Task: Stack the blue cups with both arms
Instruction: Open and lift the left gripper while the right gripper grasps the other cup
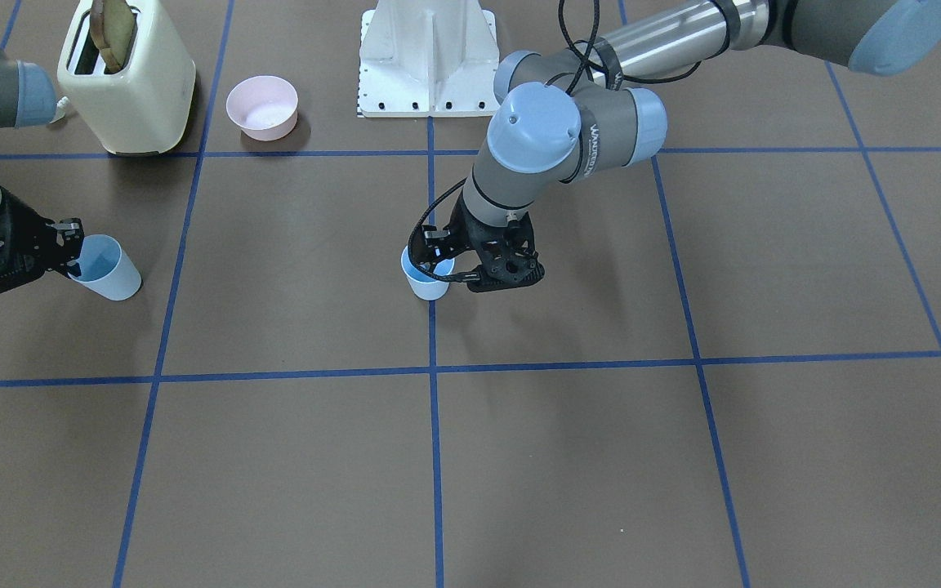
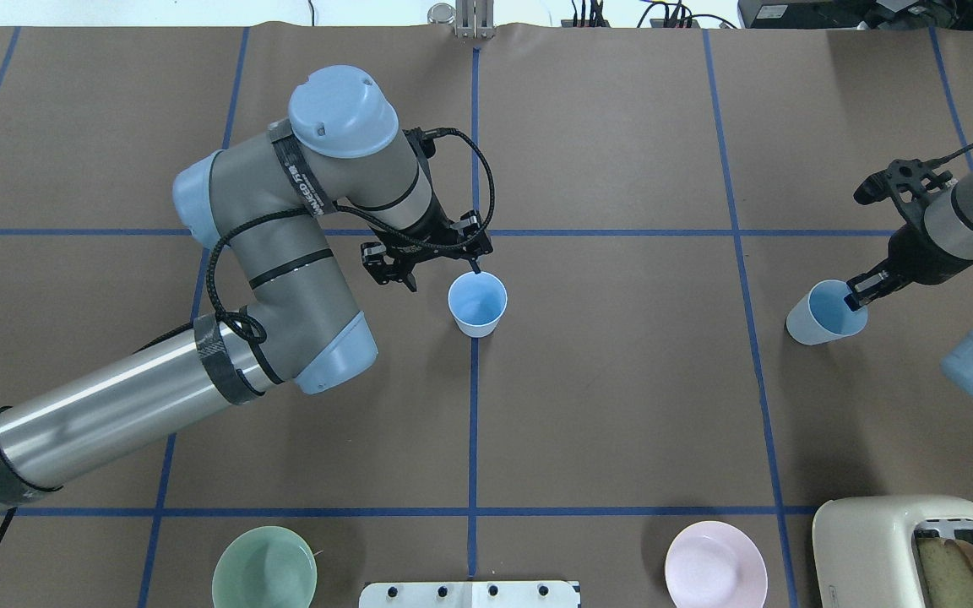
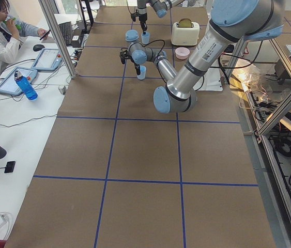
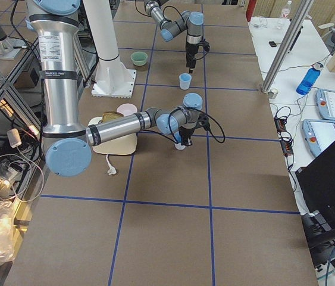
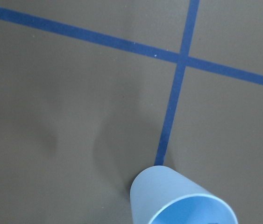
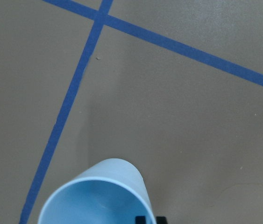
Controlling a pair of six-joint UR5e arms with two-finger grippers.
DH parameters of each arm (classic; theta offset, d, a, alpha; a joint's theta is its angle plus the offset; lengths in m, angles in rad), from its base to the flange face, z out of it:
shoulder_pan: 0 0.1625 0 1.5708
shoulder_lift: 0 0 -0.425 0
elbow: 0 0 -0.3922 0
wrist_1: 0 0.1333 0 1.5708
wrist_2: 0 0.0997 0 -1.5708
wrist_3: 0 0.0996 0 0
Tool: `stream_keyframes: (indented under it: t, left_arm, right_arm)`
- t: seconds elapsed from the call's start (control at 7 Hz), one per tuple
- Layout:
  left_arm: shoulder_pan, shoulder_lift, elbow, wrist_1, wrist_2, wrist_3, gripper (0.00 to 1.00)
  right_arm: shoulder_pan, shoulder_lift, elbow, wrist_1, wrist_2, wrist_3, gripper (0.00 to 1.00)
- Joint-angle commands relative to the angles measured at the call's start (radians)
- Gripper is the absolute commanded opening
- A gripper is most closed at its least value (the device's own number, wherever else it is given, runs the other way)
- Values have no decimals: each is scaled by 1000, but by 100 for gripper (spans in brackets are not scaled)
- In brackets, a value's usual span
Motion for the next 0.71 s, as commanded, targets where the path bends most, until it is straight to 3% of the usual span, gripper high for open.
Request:
stream_keyframes:
  t: [0.0,0.57]
  left_arm:
    - [-83,18,-35,4,-95,2,90]
    - [-212,113,-87,36,-189,176,90]
  right_arm:
    - [2,0,6,-1,1,0,0]
    - [61,34,65,-51,63,6,0]
